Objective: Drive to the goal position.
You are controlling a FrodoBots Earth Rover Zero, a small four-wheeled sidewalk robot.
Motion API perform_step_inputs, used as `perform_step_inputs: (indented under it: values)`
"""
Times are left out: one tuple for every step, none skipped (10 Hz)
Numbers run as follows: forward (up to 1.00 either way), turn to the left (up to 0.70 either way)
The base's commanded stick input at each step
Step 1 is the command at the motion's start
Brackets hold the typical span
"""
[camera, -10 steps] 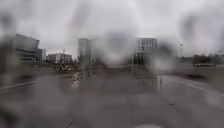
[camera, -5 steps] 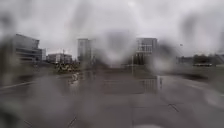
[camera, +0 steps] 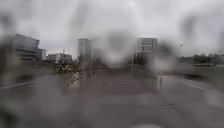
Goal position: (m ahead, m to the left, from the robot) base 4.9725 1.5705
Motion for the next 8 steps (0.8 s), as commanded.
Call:
perform_step_inputs:
  values:
    - [0.07, 0.0]
    - [0.13, 0.0]
    - [0.21, 0.0]
    - [0.37, 0.0]
    - [0.75, 0.0]
    - [0.75, 0.0]
    - [0.48, 0.0]
    - [0.09, 0.0]
